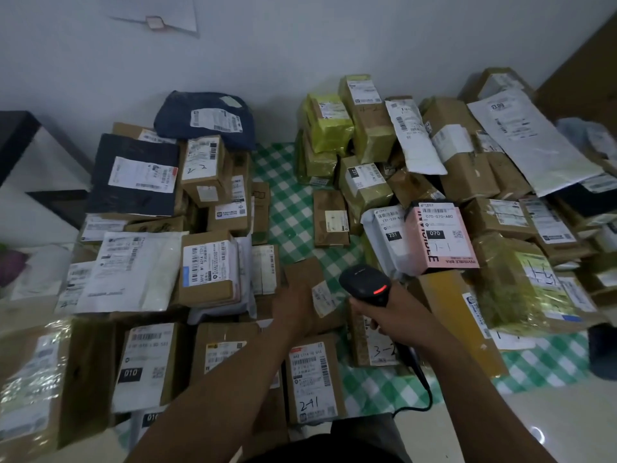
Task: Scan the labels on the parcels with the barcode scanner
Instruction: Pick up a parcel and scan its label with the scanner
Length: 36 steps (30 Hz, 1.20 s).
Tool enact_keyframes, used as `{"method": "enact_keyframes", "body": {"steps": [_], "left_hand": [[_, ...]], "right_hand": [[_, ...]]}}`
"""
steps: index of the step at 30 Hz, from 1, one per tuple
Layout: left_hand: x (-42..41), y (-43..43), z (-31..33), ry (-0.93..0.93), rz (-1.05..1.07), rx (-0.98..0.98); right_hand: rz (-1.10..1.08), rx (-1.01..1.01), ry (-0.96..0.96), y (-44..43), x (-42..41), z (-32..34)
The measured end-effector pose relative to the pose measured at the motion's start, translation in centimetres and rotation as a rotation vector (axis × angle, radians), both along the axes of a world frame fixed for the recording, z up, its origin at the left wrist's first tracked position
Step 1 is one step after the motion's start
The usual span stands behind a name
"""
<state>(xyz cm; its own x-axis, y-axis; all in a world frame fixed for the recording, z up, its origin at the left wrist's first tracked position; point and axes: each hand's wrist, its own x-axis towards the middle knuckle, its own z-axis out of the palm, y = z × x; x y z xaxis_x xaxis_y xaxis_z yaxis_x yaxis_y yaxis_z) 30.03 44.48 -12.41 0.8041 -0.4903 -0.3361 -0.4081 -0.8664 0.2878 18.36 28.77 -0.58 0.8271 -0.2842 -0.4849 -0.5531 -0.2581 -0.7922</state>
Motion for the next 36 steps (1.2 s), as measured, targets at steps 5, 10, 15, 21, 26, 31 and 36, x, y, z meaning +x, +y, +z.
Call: {"method": "enact_keyframes", "body": {"steps": [5, 10, 15, 21, 26, 31, 36], "left_hand": [[0.9, -2.2, -3.8, 0.221, -0.465, 0.073], [0.9, -2.2, -5.4, 0.192, -0.612, 0.275], [1.2, -1.0, -4.1, 0.191, -0.635, 0.284], [-0.8, -0.9, -3.2, 0.238, -0.363, 0.058], [-4.3, -4.0, -0.9, 0.486, 0.116, -0.489], [-4.6, -6.8, -2.4, 0.731, 0.269, -0.391], [-3.7, -6.5, -3.7, 0.736, 0.281, -0.436]], "right_hand": [[0.008, 0.03, 0.016, -0.4, -0.4, -0.4], [-0.051, 0.038, 0.066, -0.6, -0.5, -1.5], [-0.09, 0.07, 0.075, -0.8, -0.6, -1.9], [-0.184, 0.083, 0.037, -0.9, -1.7, -1.4], [-0.264, 0.056, -0.009, -0.9, -3.6, -0.4], [-0.313, 0.064, -0.039, -0.9, -4.8, 0.2], [-0.318, 0.078, -0.02, -1.1, -5.3, 0.1]]}}
